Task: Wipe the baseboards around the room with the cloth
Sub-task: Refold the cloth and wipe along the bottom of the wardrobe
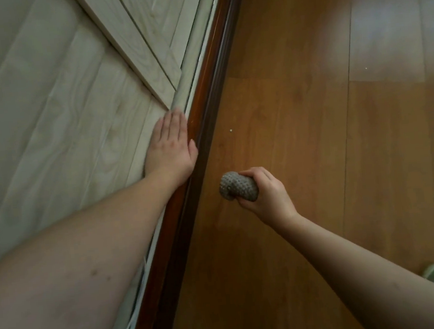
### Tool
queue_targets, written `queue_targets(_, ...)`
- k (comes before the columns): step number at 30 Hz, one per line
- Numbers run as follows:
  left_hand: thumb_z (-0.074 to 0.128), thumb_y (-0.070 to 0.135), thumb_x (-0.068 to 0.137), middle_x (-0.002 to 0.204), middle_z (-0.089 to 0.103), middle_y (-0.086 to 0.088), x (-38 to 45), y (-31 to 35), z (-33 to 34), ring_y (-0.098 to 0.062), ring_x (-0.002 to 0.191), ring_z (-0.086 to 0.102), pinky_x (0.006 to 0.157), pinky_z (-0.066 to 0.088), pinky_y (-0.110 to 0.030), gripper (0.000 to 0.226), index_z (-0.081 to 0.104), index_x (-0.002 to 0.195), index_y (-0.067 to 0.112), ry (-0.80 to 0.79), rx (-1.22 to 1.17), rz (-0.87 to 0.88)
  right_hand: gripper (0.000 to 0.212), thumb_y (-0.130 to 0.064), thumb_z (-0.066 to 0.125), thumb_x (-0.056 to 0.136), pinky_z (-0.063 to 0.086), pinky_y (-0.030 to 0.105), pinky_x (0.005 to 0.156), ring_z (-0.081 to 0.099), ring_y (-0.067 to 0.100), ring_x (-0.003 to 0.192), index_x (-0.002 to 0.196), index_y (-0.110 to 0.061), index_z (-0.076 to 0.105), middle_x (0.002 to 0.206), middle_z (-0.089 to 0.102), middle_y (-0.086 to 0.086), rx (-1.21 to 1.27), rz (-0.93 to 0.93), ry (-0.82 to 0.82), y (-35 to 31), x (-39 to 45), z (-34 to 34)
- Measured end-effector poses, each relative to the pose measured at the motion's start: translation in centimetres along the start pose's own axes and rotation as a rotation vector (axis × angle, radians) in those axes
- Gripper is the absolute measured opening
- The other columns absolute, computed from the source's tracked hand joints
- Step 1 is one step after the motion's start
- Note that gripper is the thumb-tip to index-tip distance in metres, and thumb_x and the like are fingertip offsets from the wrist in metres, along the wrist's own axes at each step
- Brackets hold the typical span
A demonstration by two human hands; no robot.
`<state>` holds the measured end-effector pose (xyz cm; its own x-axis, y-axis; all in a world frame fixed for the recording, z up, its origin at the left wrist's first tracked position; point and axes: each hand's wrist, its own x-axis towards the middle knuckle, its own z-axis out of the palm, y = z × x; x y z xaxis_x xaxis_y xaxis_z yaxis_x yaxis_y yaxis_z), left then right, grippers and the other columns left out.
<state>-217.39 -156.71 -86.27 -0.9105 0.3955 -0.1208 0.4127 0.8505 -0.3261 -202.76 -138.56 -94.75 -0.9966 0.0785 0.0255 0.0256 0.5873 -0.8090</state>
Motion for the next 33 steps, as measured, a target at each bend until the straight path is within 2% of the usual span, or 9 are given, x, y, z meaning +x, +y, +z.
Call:
queue_targets(3, 0.004, 0.043, 0.099, 0.167, -0.002, -0.010, -0.3, 0.0, 0.8, -0.020, 0.154, -0.004, 0.125, -0.001, -0.039, 0.069, -0.004, 0.157, 0.007, -0.006, 0.007, -0.011, 0.054, -0.019, 0.085, 0.074, 0.042, 0.009, 0.084, 0.054, 0.002, 0.103, 0.122, -0.013, 0.060, 0.117, 0.061, -0.001, 0.011, 0.002, 0.026, 0.0, 1.3, 0.1)
queue_targets(6, 0.004, 0.042, 0.098, 0.167, 0.001, -0.008, 0.0, 0.0, 0.9, -0.019, 0.154, -0.001, 0.125, 0.000, -0.040, 0.069, -0.001, 0.158, 0.008, 0.010, 0.000, 0.002, 0.053, -0.024, 0.084, 0.076, 0.039, 0.005, 0.081, 0.052, 0.000, 0.102, 0.122, -0.014, 0.060, 0.116, 0.061, -0.003, 0.035, 0.036, 0.033, -0.3, 2.3, 0.9)
queue_targets(11, 0.012, 0.040, 0.099, 0.167, 0.004, -0.007, 0.0, -0.2, 0.7, -0.018, 0.154, 0.002, 0.125, 0.002, -0.040, 0.067, 0.005, 0.158, 0.010, 0.002, -0.019, 0.051, 0.055, -0.035, 0.078, 0.082, 0.034, 0.001, 0.083, 0.046, -0.005, 0.107, 0.130, -0.023, 0.053, 0.123, 0.058, -0.007, 0.067, 0.047, -0.082, -1.4, 2.4, 4.1)
queue_targets(13, 0.010, 0.039, 0.098, 0.167, 0.006, -0.009, 0.2, -0.3, 0.7, -0.020, 0.154, 0.003, 0.125, 0.005, -0.040, 0.068, 0.007, 0.158, 0.008, -0.006, -0.045, 0.060, 0.055, -0.034, 0.077, 0.083, 0.039, 0.007, 0.090, 0.050, -0.001, 0.111, 0.131, -0.024, 0.052, 0.125, 0.057, -0.006, 0.087, 0.025, -0.117, -1.7, 2.5, 5.4)
queue_targets(16, 0.012, 0.039, 0.098, 0.167, 0.006, -0.011, 0.3, -0.3, 0.7, -0.021, 0.154, 0.004, 0.125, 0.007, -0.040, 0.069, 0.007, 0.158, 0.006, -0.024, -0.077, 0.075, 0.054, -0.028, 0.078, 0.083, 0.051, 0.024, 0.096, 0.055, 0.008, 0.114, 0.131, -0.022, 0.054, 0.125, 0.056, -0.006, 0.122, 0.033, -0.128, -1.7, 3.0, 6.5)
queue_targets(19, 0.013, 0.039, 0.098, 0.166, 0.008, -0.013, 0.3, -0.3, 0.7, -0.022, 0.154, 0.006, 0.125, 0.011, -0.041, 0.069, 0.009, 0.157, 0.005, -0.028, -0.107, 0.085, 0.053, -0.021, 0.080, 0.081, 0.053, 0.032, 0.097, 0.056, 0.012, 0.114, 0.128, -0.019, 0.056, 0.123, 0.057, -0.003, 0.084, -0.013, -0.133, -1.0, 4.4, 6.3)
queue_targets(23, 0.016, 0.038, 0.097, 0.165, 0.013, -0.014, 0.3, -0.4, 0.8, -0.023, 0.153, 0.012, 0.124, 0.015, -0.042, 0.069, 0.013, 0.157, 0.004, -0.019, -0.133, 0.088, 0.052, -0.016, 0.081, 0.079, 0.050, 0.036, 0.101, 0.056, 0.017, 0.116, 0.126, -0.014, 0.059, 0.123, 0.059, 0.002, 0.021, -0.026, -0.115, 0.4, 8.2, 5.2)
queue_targets(28, 0.016, 0.039, 0.098, 0.166, 0.009, -0.013, 0.4, -0.4, 0.9, -0.023, 0.154, 0.007, 0.125, 0.012, -0.042, 0.069, 0.009, 0.157, 0.005, -0.030, -0.135, 0.091, 0.051, -0.020, 0.081, 0.079, 0.040, 0.031, 0.103, 0.052, 0.019, 0.117, 0.124, -0.013, 0.060, 0.122, 0.061, 0.005, -0.100, -0.135, -0.175, 2.1, 12.4, 3.5)
queue_targets(33, 0.019, 0.039, 0.098, 0.166, 0.009, -0.013, 0.3, -0.4, 0.8, -0.023, 0.154, 0.008, 0.125, 0.013, -0.042, 0.068, 0.008, 0.157, 0.006, -0.029, -0.126, 0.093, 0.050, -0.022, 0.082, 0.077, 0.044, 0.036, 0.098, 0.050, 0.021, 0.112, 0.122, -0.015, 0.060, 0.115, 0.059, 0.004, -0.201, -0.180, -0.235, 3.4, 16.5, 2.2)
